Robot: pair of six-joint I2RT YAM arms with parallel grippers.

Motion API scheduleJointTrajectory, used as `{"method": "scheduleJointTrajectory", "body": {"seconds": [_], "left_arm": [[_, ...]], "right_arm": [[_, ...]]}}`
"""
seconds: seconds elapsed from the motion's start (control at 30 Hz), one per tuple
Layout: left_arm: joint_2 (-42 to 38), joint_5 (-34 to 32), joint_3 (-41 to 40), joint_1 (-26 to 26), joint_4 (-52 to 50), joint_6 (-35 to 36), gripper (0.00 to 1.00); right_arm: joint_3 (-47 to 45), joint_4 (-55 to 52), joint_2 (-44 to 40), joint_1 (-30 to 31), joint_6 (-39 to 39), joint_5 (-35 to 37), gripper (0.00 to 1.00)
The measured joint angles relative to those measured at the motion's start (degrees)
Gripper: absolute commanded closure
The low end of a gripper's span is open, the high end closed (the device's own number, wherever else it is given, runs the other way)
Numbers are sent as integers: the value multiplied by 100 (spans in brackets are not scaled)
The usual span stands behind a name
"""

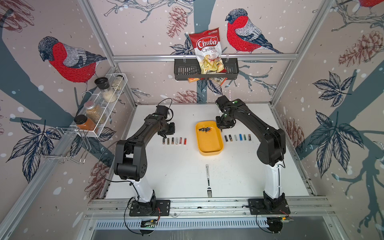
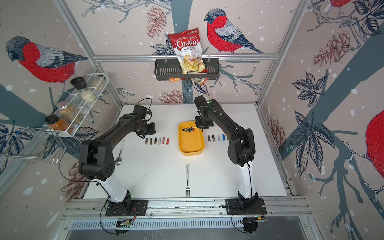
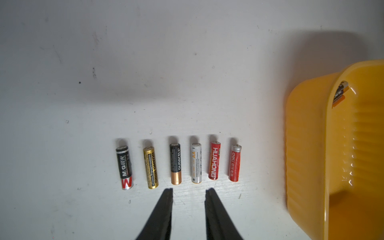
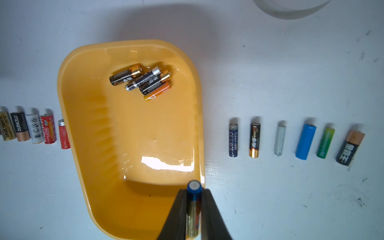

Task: Take the batteries out of the storage box
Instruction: Pick up the battery from the storage box, then place the battery at the center of the board.

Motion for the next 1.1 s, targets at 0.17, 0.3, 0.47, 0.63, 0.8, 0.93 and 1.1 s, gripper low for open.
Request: {"method": "scheduleJointTrajectory", "body": {"seconds": [0.17, 0.3, 0.47, 0.63, 0.8, 0.93, 1.1], "left_arm": [[2, 4, 17, -7, -31, 0, 68], [4, 2, 28, -24, -50, 0, 68], [4, 0, 76, -79, -90, 0, 68], [0, -9, 81, -114, -149, -26, 68], [-7, -28, 81, -168, -188, -28, 68], [-7, -50, 81, -214, -201, -44, 68], [-4, -136, 114, -262, -210, -92, 68]], "right_arm": [[-1051, 160, -638, -107, 2, 59, 82], [-1867, 439, -968, -155, 0, 83, 82], [-2708, 883, -1141, -153, -22, 79, 82], [-3174, 1327, -1158, -116, -42, 70, 82], [-3499, 1687, -1069, -61, -146, 26, 82], [-3641, 1886, -981, -52, -168, 26, 82], [-3751, 2070, -876, -52, -199, 28, 82]]}}
